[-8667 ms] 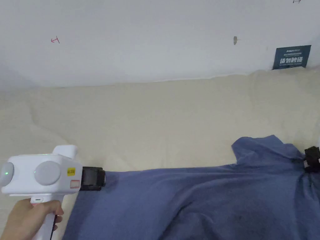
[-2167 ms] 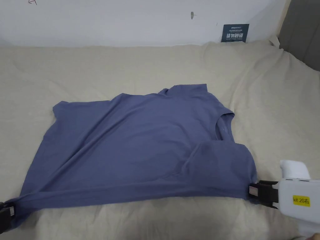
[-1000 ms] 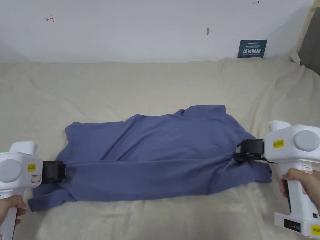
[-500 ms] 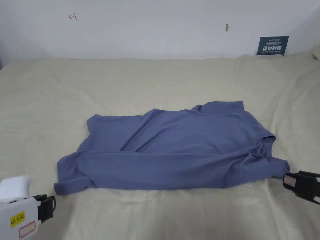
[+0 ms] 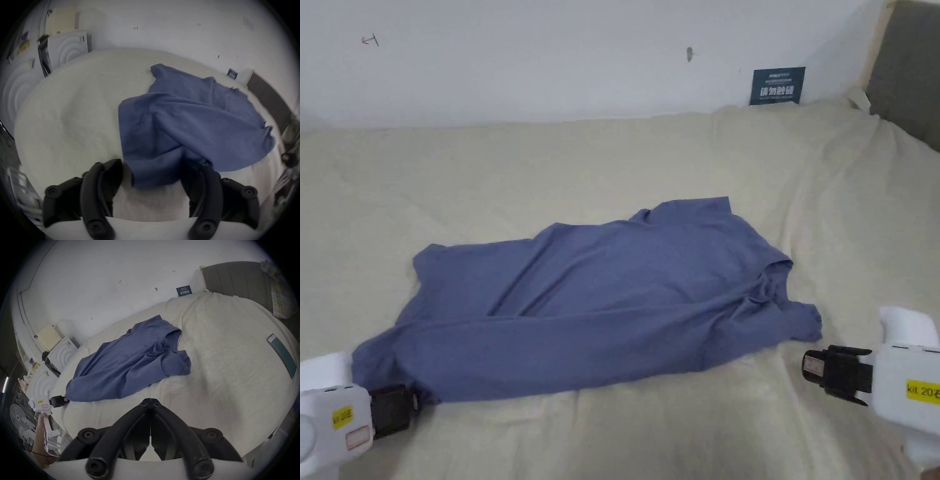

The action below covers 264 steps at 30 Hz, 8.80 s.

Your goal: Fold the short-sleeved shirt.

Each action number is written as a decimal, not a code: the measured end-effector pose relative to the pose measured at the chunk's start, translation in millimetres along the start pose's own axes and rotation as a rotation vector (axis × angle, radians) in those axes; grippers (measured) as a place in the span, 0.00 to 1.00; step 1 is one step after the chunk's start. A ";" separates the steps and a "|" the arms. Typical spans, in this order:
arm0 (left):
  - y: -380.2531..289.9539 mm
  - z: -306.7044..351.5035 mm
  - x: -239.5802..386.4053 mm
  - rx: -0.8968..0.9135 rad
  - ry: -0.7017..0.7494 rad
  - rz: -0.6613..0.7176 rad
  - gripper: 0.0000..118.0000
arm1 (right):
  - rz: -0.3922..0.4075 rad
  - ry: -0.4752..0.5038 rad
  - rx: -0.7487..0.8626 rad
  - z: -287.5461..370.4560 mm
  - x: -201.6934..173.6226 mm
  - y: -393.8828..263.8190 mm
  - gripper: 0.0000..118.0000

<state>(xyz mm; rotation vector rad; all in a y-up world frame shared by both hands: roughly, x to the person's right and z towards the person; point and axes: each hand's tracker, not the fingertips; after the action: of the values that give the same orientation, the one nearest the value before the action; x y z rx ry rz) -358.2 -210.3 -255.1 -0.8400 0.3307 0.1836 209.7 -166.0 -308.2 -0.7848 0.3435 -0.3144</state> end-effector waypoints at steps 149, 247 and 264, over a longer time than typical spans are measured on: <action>59.6 127.8 0.6 0.114 -0.078 -0.148 0.05 | 0.316 -0.124 -0.201 22.6 -0.2 109.7 0.03; 27.4 47.8 232.7 -0.306 -0.657 -0.105 0.08 | 0.143 -0.029 0.125 11.6 -40.4 -20.9 0.00; 39.9 86.3 149.8 -0.123 -0.595 -0.086 0.26 | 0.093 -0.007 0.141 21.6 -40.0 -22.6 0.00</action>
<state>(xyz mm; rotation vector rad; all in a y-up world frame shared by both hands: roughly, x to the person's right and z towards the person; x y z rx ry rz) -211.4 -114.6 -283.0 -0.8785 -0.2762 0.3644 179.3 -151.5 -270.2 -0.6299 0.3462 -0.2458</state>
